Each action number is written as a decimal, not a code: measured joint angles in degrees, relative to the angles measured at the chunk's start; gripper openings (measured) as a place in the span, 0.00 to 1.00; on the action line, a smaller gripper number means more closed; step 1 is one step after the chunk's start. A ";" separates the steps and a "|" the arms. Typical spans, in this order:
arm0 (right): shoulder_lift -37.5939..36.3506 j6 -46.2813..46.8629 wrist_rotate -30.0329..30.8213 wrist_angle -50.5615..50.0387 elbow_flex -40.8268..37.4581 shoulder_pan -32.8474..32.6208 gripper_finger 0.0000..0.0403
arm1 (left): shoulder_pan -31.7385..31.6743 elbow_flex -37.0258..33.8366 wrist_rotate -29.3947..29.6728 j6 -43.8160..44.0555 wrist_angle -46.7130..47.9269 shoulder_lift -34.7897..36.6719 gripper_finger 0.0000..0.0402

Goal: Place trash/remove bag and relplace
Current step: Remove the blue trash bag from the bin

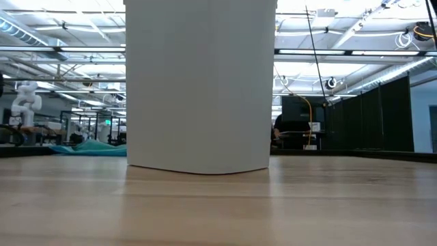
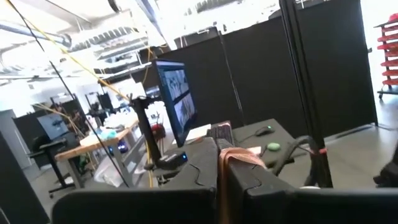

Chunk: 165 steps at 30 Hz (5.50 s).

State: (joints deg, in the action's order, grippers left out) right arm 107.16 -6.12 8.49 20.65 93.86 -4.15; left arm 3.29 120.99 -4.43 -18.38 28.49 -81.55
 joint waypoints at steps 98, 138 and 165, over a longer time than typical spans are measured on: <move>-33.45 -11.16 38.87 -35.48 -10.85 23.99 0.00 | 2.80 -10.67 19.96 14.50 40.52 4.69 0.40; -48.43 1.50 14.26 -17.42 -44.59 39.68 0.00 | 2.73 -17.94 20.56 11.96 33.07 5.08 0.40; -44.59 2.34 32.30 -47.26 -44.59 35.91 0.00 | 2.73 -18.95 23.46 13.58 33.47 5.08 0.40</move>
State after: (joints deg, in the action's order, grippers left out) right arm 62.57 -3.78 40.79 -26.62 49.28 31.76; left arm 6.02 102.04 19.03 -4.80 61.96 -76.47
